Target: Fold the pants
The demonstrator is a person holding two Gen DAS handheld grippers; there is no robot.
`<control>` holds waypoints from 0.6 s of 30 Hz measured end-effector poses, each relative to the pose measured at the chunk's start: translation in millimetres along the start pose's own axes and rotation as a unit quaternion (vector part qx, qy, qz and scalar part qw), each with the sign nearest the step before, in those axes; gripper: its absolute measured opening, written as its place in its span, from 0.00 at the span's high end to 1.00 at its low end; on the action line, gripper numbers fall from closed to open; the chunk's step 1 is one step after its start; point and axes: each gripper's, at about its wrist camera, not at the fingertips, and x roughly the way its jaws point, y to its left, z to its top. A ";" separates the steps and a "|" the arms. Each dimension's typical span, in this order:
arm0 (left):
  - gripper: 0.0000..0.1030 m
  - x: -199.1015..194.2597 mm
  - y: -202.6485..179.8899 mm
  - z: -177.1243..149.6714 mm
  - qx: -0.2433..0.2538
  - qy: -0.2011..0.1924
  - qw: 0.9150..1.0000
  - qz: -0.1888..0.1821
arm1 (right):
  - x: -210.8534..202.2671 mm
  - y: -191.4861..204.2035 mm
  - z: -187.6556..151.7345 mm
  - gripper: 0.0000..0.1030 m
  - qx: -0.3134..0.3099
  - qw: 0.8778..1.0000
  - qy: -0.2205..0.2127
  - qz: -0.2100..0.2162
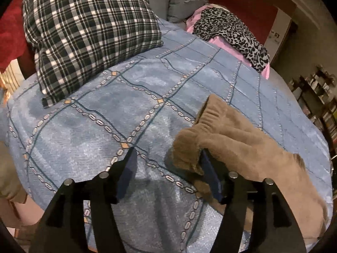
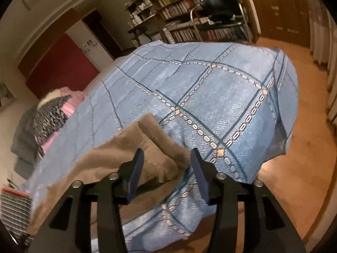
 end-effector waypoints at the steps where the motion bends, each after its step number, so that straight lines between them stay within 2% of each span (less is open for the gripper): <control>1: 0.35 0.9 2.4 0.7 -0.002 0.002 1.000 0.007 | 0.1 2.0 1.2 0.52 0.001 1.000 -0.001 0.004; 3: 0.35 -1.9 4.0 0.5 -0.005 0.000 1.000 0.019 | 1.7 9.2 4.9 0.52 -0.011 1.000 -0.006 0.011; 5: 0.35 -7.9 8.3 1.1 -0.009 -0.014 0.998 0.053 | 8.2 20.7 11.6 0.52 -0.034 0.999 -0.007 0.017; 8: 0.35 -13.8 19.4 0.5 -0.036 -0.021 0.998 0.054 | 24.3 33.6 18.5 0.52 -0.050 0.998 0.000 0.027; 10: 0.35 -16.2 21.0 -2.4 -0.050 -0.022 0.997 0.046 | 42.4 41.2 21.1 0.52 -0.057 0.998 0.010 0.031; 13: 0.35 -20.5 5.6 -9.6 -0.035 -0.022 0.999 0.034 | 70.1 47.7 23.4 0.52 -0.058 0.998 0.031 0.023; 16: 0.34 -23.6 -26.0 -14.5 -0.005 -0.024 1.000 0.019 | 94.7 48.3 24.9 0.52 -0.052 0.997 0.049 0.008; 18: 0.34 -24.9 -56.1 -18.7 0.019 -0.023 1.000 -0.007 | 102.0 47.9 24.0 0.52 -0.056 0.997 0.055 0.002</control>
